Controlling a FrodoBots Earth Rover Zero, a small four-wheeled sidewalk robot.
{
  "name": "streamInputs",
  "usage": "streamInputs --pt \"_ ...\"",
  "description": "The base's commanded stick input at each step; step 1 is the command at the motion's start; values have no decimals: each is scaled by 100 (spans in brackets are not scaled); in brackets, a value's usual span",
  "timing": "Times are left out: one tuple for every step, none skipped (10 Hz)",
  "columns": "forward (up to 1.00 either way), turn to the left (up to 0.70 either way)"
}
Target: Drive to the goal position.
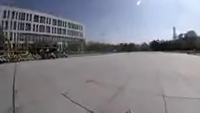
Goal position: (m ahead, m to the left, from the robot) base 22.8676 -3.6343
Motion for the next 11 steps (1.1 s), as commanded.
streamInputs --pt "70 0" --pt "70 0" --pt "70 0" --pt "70 0" --pt "70 0" --pt "70 0" --pt "70 0" --pt "70 0" --pt "70 0" --pt "70 0" --pt "70 0"
